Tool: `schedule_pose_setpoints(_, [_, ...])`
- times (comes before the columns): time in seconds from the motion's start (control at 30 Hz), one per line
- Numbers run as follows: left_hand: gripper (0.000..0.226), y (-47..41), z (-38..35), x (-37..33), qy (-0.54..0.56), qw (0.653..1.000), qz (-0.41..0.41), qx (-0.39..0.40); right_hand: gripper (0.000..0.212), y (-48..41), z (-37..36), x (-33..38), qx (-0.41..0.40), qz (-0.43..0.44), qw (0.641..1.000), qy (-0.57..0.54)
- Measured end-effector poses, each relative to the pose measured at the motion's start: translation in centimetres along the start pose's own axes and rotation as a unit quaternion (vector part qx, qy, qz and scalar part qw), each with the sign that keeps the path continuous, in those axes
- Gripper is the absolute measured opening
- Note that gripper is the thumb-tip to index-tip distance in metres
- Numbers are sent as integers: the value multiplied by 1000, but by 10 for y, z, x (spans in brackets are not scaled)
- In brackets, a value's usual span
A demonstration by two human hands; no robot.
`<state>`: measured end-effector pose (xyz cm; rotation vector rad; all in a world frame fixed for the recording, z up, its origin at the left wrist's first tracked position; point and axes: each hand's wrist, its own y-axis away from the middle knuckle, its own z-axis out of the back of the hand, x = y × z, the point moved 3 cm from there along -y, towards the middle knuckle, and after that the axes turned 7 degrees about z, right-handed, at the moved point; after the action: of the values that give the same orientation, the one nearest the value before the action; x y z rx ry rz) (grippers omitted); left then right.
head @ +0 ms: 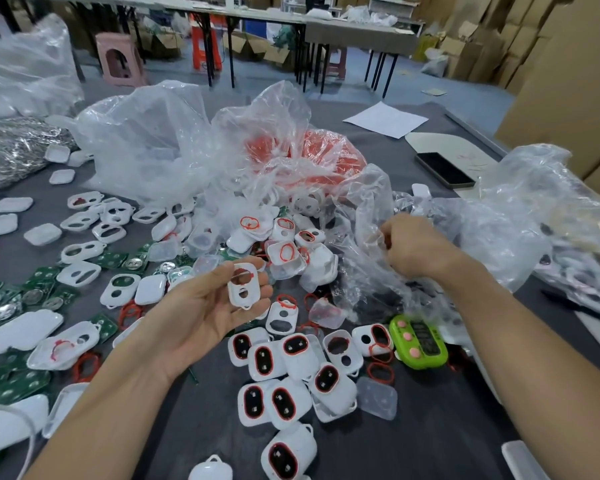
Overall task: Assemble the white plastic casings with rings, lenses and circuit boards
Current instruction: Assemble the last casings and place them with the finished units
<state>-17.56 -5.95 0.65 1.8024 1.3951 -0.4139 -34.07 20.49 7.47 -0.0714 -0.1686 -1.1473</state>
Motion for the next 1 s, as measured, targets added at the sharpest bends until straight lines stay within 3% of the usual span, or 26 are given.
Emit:
schedule_pose_setpoints(0.07, [33,2,-2,-1,-18,1000,-6,6,17,9,23,4,-129,-7,991,-39])
schedule_pose_setpoints(0.13, [36,2,-4,-1,-38,999,-15,23,17,23,45,14,-266,6,958,-105])
schedule_pose_setpoints(0.2, [33,2,-7,0,-48,998,-26,23,17,35,54,36,-307,40,922,-233])
schedule_pose_setpoints(0.3, [19,3,-9,1,-36,998,-47,17,25,48,28,84,-165,68,834,-522])
schedule_pose_setpoints(0.4, [30,3,-9,0,-24,998,-50,21,21,54,-13,116,-29,38,664,-746])
schedule_pose_setpoints(0.47, [31,4,-8,-1,-22,999,-48,14,13,54,-31,123,6,-2,552,-834])
schedule_pose_setpoints(0.53, [22,3,-9,-1,-18,999,-49,10,14,52,-40,124,7,-22,502,-864])
schedule_pose_setpoints(0.67, [23,2,-12,0,-23,999,-46,17,22,54,-50,125,42,-45,444,-894])
schedule_pose_setpoints(0.77, [32,2,-12,-1,-20,999,-45,19,19,56,-53,128,64,-83,421,-901])
schedule_pose_setpoints(1.0, [24,3,-13,-1,-7,999,-45,5,18,56,-60,128,60,-100,447,-887])
